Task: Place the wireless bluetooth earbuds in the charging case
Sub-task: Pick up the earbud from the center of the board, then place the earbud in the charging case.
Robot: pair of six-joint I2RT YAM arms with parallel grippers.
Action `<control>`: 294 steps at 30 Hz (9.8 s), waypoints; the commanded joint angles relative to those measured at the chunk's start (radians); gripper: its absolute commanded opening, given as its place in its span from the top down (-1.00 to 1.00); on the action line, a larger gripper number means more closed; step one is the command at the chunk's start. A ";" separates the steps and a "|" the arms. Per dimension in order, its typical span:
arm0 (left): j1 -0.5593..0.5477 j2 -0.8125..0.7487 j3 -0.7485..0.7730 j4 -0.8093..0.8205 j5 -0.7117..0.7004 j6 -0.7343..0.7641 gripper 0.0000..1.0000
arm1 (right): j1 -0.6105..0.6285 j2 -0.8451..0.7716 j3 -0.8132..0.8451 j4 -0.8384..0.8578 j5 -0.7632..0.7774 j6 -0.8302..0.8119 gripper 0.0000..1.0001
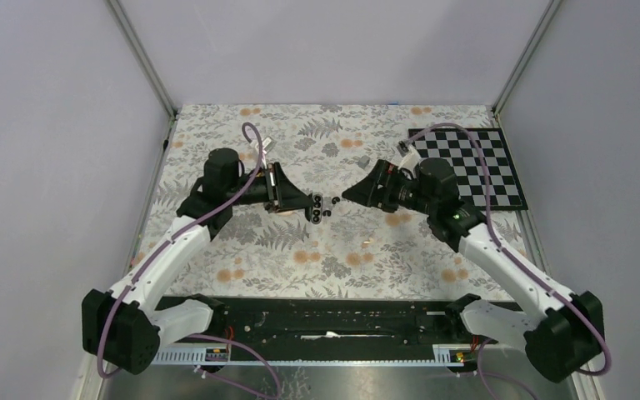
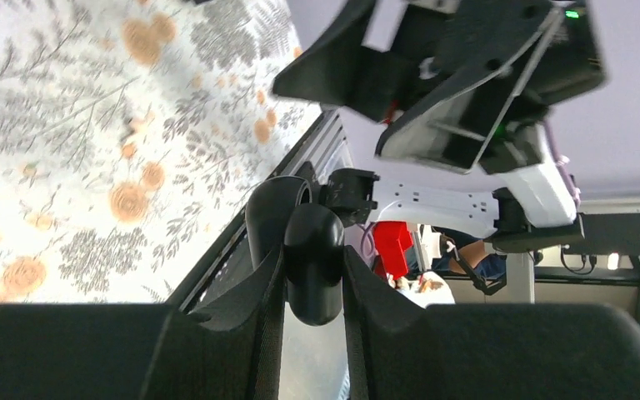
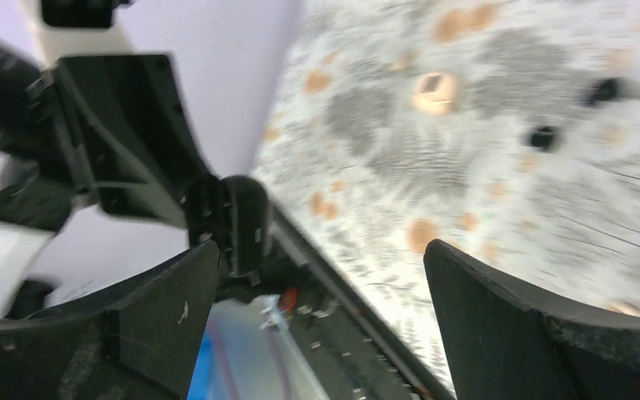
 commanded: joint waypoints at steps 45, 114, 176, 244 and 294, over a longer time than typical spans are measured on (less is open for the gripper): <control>0.267 -0.034 -0.136 -0.267 -0.001 0.208 1.00 | 0.269 0.909 0.697 -0.617 0.750 -0.274 0.43; 0.270 -0.050 -0.169 -0.238 -0.010 0.224 1.00 | 0.434 0.350 0.021 -0.287 0.734 0.410 0.29; 0.281 -0.139 -0.197 -0.425 -0.073 0.334 1.00 | 0.433 0.756 0.391 -0.608 0.481 -0.400 0.32; 0.147 -0.219 -0.282 0.209 0.025 -0.056 1.00 | 0.711 0.248 0.457 -0.497 1.200 0.114 1.00; 0.147 -0.248 -0.279 0.107 0.004 -0.003 1.00 | 0.730 0.359 0.551 -0.539 1.259 0.145 0.23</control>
